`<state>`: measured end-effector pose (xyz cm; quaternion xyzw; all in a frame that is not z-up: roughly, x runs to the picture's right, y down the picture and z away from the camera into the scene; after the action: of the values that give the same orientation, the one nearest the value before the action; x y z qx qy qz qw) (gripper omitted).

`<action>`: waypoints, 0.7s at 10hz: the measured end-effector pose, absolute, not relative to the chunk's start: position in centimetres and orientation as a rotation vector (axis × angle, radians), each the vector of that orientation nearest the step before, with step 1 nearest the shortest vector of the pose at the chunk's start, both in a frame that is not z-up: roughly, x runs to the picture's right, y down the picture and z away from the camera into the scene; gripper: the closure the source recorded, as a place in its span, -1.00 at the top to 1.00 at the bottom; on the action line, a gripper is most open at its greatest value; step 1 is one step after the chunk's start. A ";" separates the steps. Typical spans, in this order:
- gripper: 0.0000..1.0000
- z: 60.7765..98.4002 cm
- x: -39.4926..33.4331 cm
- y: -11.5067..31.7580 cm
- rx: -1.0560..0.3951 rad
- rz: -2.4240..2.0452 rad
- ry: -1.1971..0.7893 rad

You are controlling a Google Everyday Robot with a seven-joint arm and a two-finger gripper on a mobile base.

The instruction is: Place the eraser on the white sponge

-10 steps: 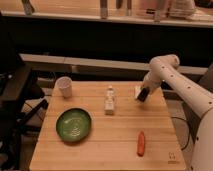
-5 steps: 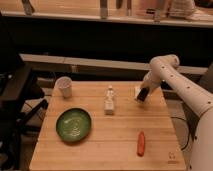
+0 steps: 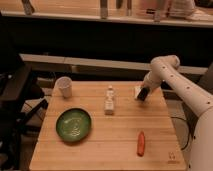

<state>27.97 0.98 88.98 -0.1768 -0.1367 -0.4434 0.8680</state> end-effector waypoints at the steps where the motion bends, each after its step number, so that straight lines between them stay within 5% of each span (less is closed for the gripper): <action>1: -0.72 89.1 28.0 0.9 -0.368 -0.927 -0.286; 7: -0.47 89.6 28.3 0.8 -0.359 -0.924 -0.286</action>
<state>28.26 0.81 89.60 -0.1716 -0.1366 -0.4416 0.8700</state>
